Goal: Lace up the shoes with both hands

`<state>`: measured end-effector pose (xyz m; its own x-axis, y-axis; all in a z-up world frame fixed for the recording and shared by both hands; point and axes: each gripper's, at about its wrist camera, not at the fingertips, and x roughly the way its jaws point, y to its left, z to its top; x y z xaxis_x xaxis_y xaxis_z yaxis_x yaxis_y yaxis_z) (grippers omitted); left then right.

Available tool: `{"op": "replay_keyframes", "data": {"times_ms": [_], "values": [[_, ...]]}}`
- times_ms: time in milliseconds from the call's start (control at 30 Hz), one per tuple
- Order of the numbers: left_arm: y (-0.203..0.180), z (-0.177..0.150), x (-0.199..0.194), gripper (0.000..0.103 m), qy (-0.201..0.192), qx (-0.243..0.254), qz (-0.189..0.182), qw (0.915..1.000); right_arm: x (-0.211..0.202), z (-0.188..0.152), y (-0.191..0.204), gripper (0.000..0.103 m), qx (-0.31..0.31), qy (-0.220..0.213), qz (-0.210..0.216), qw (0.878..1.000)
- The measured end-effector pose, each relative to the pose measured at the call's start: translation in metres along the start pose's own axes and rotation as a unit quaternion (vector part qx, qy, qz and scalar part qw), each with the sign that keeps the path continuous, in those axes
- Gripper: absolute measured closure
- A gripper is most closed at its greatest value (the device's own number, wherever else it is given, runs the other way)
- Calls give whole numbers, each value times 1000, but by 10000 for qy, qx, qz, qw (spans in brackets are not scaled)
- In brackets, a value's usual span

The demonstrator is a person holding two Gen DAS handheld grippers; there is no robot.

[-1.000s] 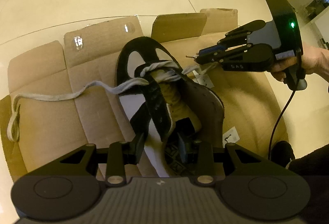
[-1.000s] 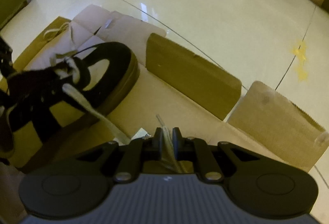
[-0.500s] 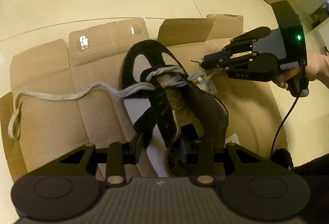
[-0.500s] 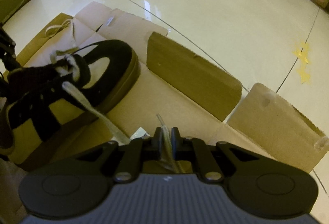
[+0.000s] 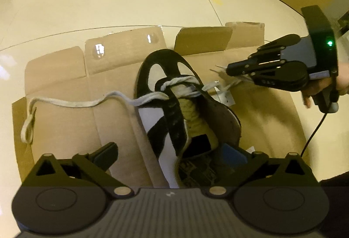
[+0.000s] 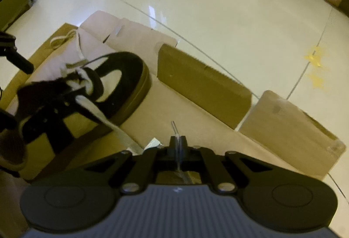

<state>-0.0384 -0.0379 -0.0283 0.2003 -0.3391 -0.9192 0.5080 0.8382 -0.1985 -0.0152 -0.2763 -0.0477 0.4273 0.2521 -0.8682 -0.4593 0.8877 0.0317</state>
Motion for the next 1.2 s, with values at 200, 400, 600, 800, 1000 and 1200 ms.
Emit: {"op": "replay_keyframes", "data": {"times_ms": [200,400,600,800,1000,1200], "values": [[-8,4,-7,1,-17,54,-2,10000,-32,9,12,102,-316,124,-54,9994],[-11,5,-12,1,-48,106,33,9999,-79,18,6,102,-430,209,-229,9986],[-11,4,-17,1,-75,77,58,9999,-129,26,-8,102,-634,186,-504,9965],[-6,3,-28,1,-172,13,108,9998,-162,32,-16,102,-757,80,-876,9932],[1,2,-32,1,-204,-123,163,9996,-175,27,-29,102,-513,47,-1032,9933],[5,0,-33,1,-194,-175,182,9995,-179,22,-31,102,-535,162,-1067,9927]]}}
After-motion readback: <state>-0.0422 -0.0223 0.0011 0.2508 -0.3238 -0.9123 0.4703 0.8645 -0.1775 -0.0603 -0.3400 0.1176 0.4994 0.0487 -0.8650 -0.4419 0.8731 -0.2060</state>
